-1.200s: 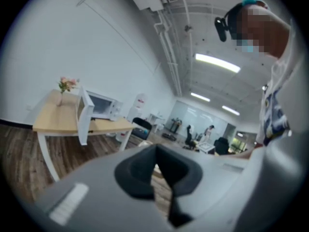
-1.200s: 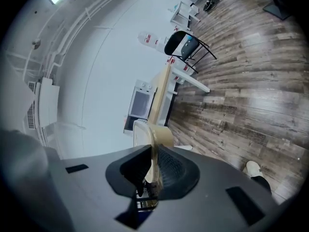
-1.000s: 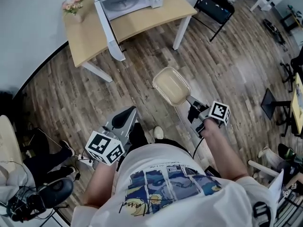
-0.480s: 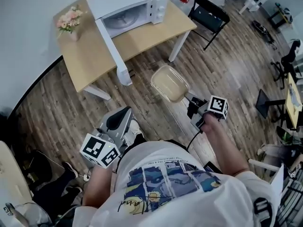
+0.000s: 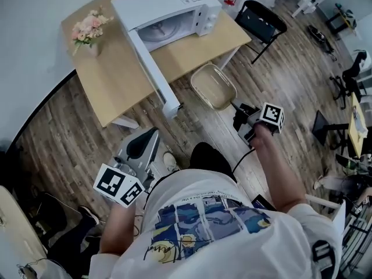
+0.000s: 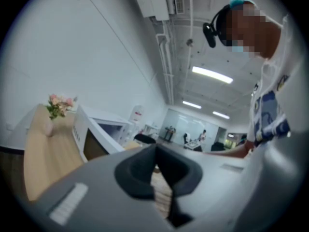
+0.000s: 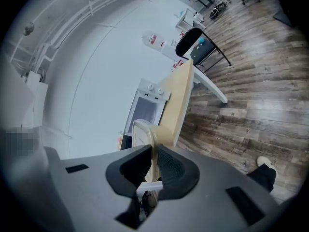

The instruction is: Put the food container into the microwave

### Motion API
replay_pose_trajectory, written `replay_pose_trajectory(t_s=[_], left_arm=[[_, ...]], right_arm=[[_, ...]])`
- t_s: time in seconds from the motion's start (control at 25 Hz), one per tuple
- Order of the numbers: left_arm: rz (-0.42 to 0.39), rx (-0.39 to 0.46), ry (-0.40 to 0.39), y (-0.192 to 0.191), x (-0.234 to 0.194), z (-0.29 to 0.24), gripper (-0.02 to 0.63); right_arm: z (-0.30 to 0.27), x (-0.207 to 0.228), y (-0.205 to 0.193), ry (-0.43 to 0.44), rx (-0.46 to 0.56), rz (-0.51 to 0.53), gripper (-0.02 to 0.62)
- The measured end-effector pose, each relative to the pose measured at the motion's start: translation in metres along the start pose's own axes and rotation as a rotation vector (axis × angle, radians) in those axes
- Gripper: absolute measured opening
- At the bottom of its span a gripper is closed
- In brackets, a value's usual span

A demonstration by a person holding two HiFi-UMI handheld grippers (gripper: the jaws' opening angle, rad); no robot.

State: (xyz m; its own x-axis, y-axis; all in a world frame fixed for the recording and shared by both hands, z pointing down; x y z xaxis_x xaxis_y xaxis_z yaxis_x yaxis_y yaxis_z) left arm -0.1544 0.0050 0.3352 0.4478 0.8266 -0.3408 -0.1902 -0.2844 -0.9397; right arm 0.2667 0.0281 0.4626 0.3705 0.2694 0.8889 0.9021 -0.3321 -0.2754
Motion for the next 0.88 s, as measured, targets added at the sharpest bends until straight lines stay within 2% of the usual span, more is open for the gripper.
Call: replay_pose_trajectory(t_s=[0.2,0.6,0.88], left_arm=[[0.000,0.006,0.036,0.006,-0.034,-0.030,0.008],[-0.014,0.046,0.218,0.028,-0.066,-0.088,0.008],[-0.021,0.040,0.356,0.033,-0.074,-0.110,0.008]], right_arm=[[-0.077,-0.010,0.035,0.004,-0.036,0.003,0.037],[-0.233,-0.031,0.086,0.048,-0.212,0.049,0.037],[-0.325,-0.039,0.096,0.059,-0.292,0.028,0.037]])
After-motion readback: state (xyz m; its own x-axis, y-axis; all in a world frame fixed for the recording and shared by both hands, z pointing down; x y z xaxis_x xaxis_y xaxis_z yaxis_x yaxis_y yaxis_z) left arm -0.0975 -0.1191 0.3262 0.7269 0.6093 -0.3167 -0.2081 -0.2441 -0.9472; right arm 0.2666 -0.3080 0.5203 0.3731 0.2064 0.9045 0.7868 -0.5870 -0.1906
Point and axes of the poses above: the fingertips, and each gripper's own axes: z backward along the fingers, x to its right, y out of its top, the point moved 10 cm from there along z, backward along the fingers, and after that the axes turned 9 degrees about x, right-handed, at the moved point
